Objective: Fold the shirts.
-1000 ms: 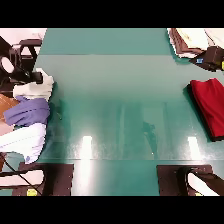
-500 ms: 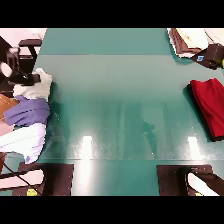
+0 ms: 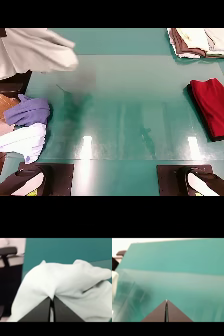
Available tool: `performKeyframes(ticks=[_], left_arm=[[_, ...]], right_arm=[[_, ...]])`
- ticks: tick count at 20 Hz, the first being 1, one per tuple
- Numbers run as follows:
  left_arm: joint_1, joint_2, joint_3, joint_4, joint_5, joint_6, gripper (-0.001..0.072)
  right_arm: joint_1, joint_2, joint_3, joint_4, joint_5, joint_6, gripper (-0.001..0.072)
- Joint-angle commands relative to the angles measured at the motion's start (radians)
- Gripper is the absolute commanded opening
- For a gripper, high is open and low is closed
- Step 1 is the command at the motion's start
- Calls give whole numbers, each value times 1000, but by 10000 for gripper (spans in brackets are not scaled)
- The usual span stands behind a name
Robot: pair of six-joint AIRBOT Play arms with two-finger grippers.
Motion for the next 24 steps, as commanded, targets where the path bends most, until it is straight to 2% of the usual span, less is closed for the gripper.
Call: performKeyframes(ticks=[1,5,7,8,9,10,11,13,16,19,21,24], left_arm=[[-238,25,66,-9,-128,36,21],[-553,-134,64,-19,-216,37,22],[-683,-250,64,-39,-205,37,25],[-725,-307,64,-77,-178,46,107],[-757,-364,64,-134,-140,63,441],[-772,-411,64,-180,-103,63,610],[-775,-448,65,-196,-81,62,612],[-736,-469,65,-121,-84,54,612],[-542,-465,64,-69,-97,-20,612],[-284,-496,47,-205,-91,-107,612],[-152,-520,-16,-334,-82,-103,612],[-45,-571,-133,-393,-60,-95,612]], right_arm=[[1,0,68,-5,-11,0,19],[1,0,74,-4,6,0,19],[1,0,74,-4,16,0,19],[1,0,74,-4,16,0,19],[1,0,74,-4,18,0,19],[1,0,74,-4,23,0,18],[1,0,74,-4,25,0,18],[1,0,74,-4,36,0,19],[1,0,74,-5,54,0,18],[1,-1,73,-5,66,0,19],[1,0,73,-5,67,0,18],[1,0,72,-5,67,0,19]])
